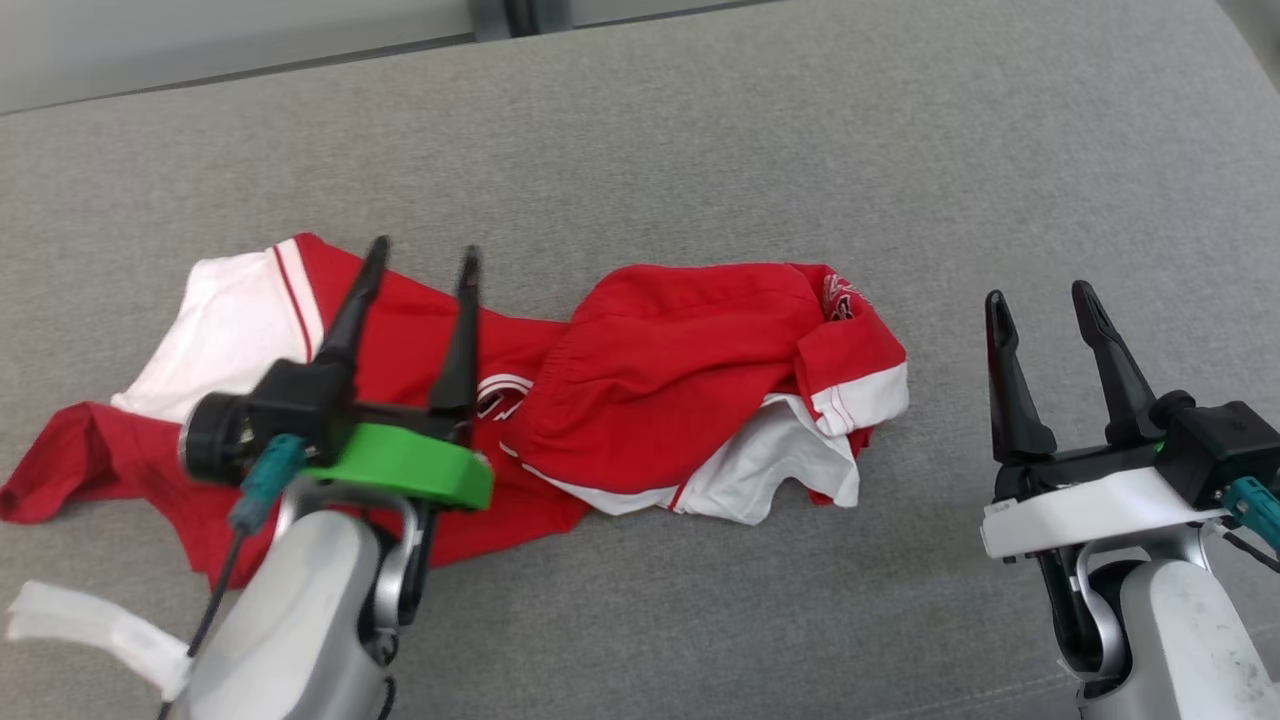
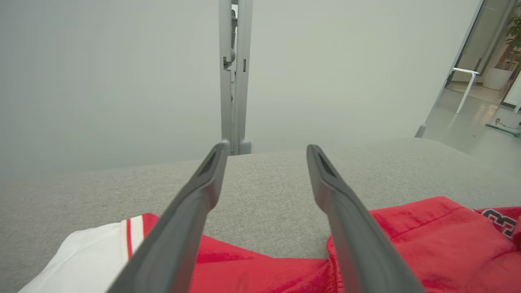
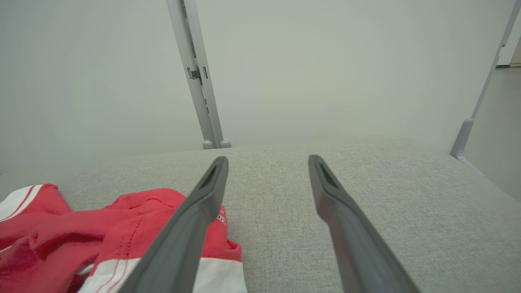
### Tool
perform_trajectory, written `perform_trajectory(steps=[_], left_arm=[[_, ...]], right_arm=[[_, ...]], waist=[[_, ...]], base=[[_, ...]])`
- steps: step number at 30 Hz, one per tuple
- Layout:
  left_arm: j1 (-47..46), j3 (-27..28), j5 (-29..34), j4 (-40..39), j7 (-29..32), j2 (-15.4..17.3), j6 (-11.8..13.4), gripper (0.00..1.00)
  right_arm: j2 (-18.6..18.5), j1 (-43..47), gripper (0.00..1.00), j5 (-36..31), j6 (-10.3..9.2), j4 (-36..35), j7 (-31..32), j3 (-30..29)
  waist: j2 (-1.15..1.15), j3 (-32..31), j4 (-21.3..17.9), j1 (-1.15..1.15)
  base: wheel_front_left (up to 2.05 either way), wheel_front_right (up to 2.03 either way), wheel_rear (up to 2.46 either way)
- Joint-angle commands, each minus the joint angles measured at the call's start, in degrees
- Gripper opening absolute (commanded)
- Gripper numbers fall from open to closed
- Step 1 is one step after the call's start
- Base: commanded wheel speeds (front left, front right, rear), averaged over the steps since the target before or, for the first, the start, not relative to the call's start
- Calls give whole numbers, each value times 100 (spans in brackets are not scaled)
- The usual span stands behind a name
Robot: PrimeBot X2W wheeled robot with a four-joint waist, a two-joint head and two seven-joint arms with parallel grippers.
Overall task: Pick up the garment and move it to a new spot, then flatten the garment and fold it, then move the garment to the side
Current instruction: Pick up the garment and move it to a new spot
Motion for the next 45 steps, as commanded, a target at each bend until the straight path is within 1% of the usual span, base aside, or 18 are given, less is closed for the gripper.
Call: perform_trajectory(steps=[1,3,5,7,11,17,21,30,37,45], left_arm=[[240,231,-63,-62,-2,94,82,100],[465,567,-93,-133,-2,195,135,100],[674,835,-100,-161,-3,275,133,100],[856,1050,-98,-181,-3,311,85,100],[1165,1274,-4,-172,-3,354,-43,100],[1529,1317,146,-185,-4,270,-228,100],[1704,1339,248,-152,-4,229,-298,100],[1951,1418,322,-41,-4,165,-365,100],[1969,1464,346,10,-4,130,-418,100],[1895,1486,401,107,15,146,-404,100]], right_arm=[[-27,117,100,-41,-6,-52,46,-21],[-33,166,100,-49,-6,-93,114,-20],[-31,229,100,-57,-6,-128,170,-28],[-29,275,100,-59,-6,-161,218,-30],[-37,397,100,-43,-6,-183,282,5],[-12,645,100,-11,-6,-215,382,38],[9,797,100,4,-6,-251,423,48],[40,1037,100,-10,-6,-312,538,37],[60,1089,100,-16,-6,-386,576,13],[76,1083,100,-10,-6,-415,565,-10]], waist=[[0,-426,488,0],[0,-495,575,0],[0,-567,643,0],[0,-632,687,0],[0,-765,702,0],[0,-973,615,0],[0,-1079,557,0],[0,-1268,512,0],[0,-1263,497,0],[0,-1210,507,0]], base=[[0,0,0],[0,0,0],[0,0,0],[0,0,0],[0,0,0],[0,0,0],[0,0,0],[0,0,0],[0,0,0],[0,0,0]])
